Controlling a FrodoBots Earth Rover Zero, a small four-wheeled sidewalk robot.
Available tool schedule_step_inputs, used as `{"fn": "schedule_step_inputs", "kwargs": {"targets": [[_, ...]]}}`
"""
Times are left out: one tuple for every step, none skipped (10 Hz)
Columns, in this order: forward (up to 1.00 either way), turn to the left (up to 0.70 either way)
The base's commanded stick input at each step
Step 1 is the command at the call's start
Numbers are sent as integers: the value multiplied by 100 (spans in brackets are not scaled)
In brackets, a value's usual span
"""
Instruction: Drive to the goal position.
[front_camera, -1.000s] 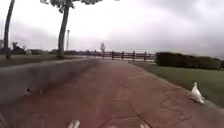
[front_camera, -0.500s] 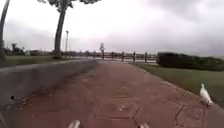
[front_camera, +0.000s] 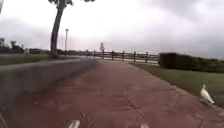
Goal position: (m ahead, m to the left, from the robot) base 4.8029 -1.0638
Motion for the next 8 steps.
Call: {"fn": "schedule_step_inputs", "kwargs": {"targets": [[70,2],[70,2],[70,2],[70,2],[70,2],[70,2],[70,2],[70,1]]}}
